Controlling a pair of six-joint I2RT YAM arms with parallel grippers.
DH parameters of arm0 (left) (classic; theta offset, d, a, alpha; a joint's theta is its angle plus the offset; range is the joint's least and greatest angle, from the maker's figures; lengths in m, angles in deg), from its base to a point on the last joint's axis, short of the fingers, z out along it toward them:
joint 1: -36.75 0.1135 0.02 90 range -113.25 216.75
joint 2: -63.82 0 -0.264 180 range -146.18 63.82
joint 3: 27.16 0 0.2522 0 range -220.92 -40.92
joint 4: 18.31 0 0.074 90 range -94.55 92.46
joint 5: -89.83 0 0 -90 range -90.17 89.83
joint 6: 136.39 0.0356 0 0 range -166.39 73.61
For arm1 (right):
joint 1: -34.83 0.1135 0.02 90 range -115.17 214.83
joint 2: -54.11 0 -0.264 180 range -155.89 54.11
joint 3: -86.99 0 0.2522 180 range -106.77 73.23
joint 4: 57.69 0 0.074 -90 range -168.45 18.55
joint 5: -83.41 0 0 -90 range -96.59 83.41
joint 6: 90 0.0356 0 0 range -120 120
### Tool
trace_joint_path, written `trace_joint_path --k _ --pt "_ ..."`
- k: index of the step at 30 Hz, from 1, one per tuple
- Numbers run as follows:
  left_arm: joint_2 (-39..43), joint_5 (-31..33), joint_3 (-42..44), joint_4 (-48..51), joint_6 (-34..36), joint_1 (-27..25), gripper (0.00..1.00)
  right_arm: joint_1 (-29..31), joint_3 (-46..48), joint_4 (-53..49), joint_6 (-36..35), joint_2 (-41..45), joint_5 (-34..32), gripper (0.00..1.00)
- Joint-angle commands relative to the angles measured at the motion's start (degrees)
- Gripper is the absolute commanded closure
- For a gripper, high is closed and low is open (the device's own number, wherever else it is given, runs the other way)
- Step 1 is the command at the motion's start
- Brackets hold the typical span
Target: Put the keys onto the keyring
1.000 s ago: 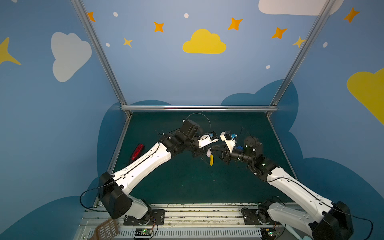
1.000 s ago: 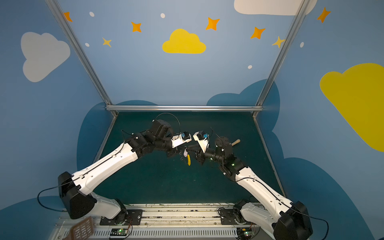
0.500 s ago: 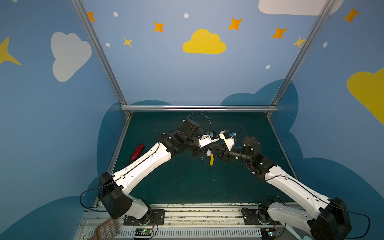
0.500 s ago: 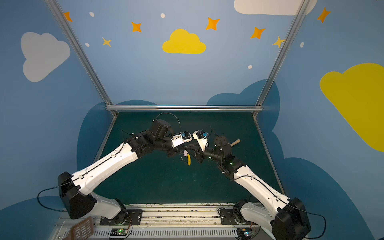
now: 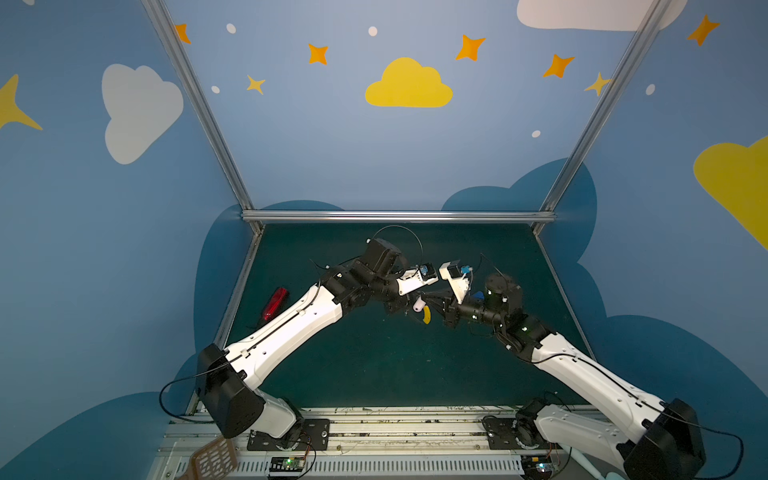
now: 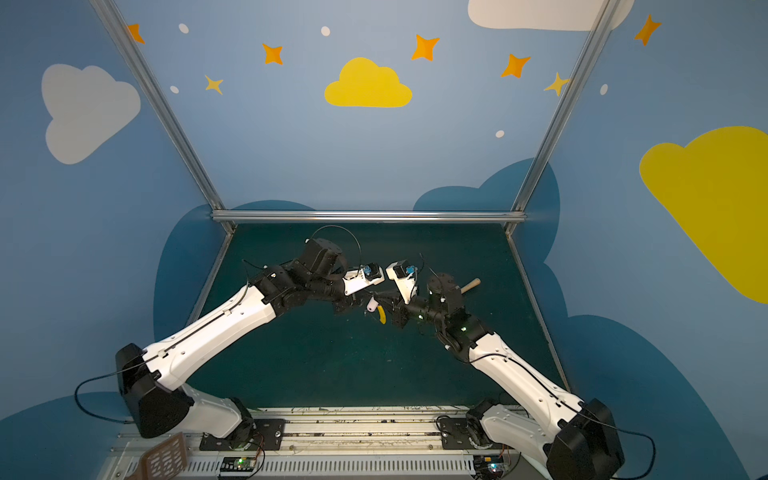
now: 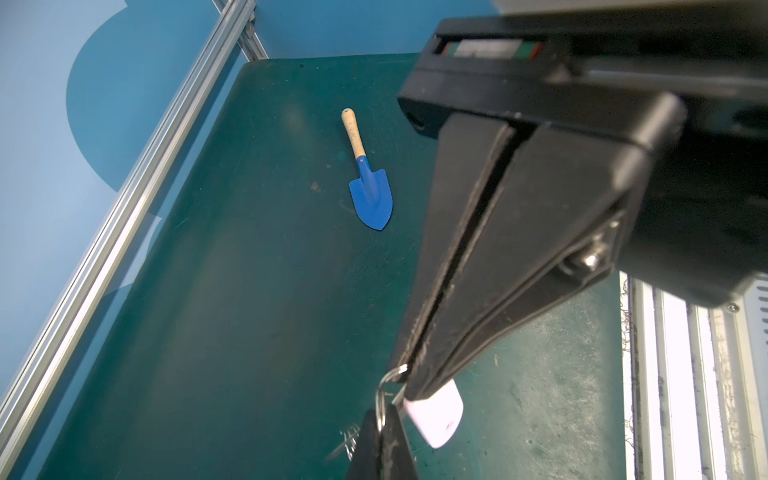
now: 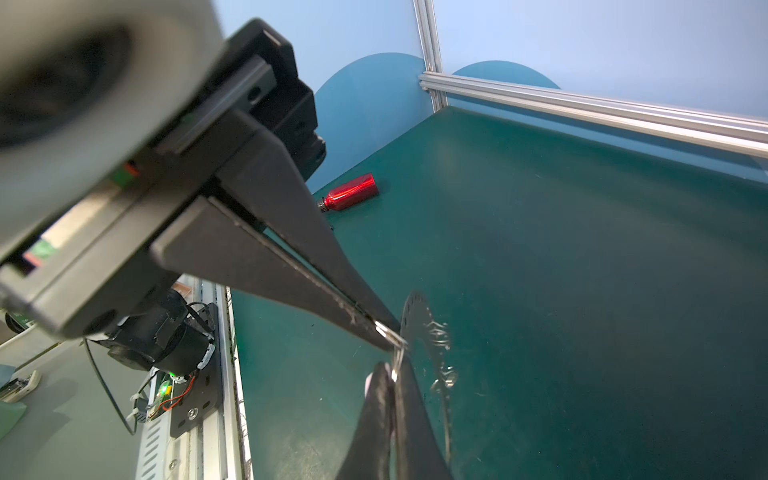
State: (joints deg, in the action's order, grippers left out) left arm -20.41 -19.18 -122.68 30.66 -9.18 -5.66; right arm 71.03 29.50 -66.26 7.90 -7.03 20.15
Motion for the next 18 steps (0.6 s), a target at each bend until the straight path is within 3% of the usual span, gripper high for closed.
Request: trace_joint_path --k 1,4,8,9,13,18 --pt "-0.50 -0.64 -1.21 3.06 1.85 0.04 0.97 -0.71 -2.90 -3.85 -0.69 1.22 0.50 1.00" --pt "-0.37 -2.17 -1.30 3.68 2.40 0.09 0.97 -1.67 -5.01 -8.82 -3.01 0.41 2.95 1.00" --pt "0.73 -5.36 -0.08 3.62 3.86 0.05 0.97 -4.22 -3.79 -7.68 -2.01 0.45 5.38 1.00" --pt "1.10 -5.73 0.41 3.10 3.79 0.05 0.97 -4.94 -3.74 -7.32 -1.45 0.44 6.48 0.97" --pt "0.78 -6.88 -0.16 3.61 2.80 0.11 0.97 -6.67 -4.29 -8.61 -0.99 -0.39 8.08 0.70" --pt "-0.93 -5.72 -1.56 3.26 -0.84 0.18 0.97 -6.60 -2.46 -8.66 -4.24 1.25 8.73 0.62"
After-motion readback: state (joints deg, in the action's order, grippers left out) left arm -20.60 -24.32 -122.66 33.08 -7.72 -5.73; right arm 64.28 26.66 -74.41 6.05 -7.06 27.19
